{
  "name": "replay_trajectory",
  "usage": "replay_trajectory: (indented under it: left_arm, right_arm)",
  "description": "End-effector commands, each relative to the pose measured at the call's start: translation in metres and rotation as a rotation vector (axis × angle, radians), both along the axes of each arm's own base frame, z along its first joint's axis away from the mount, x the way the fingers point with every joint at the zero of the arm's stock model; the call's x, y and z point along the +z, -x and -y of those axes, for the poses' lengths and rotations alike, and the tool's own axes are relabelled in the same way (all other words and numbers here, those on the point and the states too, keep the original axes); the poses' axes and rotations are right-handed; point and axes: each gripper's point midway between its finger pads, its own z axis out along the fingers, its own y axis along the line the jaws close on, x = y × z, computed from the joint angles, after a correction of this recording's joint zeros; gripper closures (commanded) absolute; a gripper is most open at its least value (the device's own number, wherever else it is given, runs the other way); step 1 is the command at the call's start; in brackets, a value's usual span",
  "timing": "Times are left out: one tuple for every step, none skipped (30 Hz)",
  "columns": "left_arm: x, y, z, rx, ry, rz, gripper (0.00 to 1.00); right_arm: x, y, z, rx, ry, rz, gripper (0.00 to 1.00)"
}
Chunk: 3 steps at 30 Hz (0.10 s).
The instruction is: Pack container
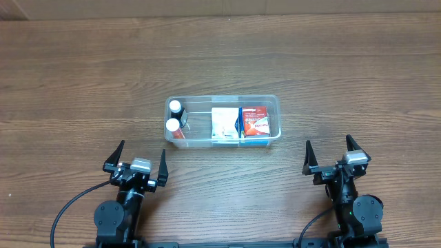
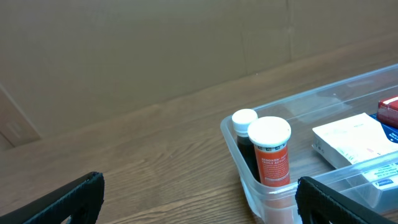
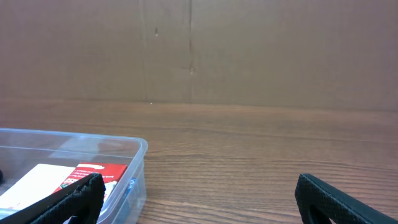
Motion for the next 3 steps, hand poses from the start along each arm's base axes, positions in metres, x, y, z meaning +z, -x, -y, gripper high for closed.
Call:
replay_trajectory:
  left_arm:
    - [0.0000,-0.0002,-0.0051,0.023,-0.027,0.008,0.00]
    - [0.0000,-0.0002,-0.0051,0.023,-0.027,0.008,0.00]
    - [0.0000,-0.0002,-0.0051,0.023,-0.027,0.008,0.00]
  right_arm:
    - [-0.0017,-0.0003,0.0006,-0.004,0.003,0.004,0.00]
    - [-0.0017,-0.0003,0.0006,-0.004,0.003,0.004,0.00]
    - [-0.0016,-0.0003,0.0006,-0.004,0.003,0.004,0.00]
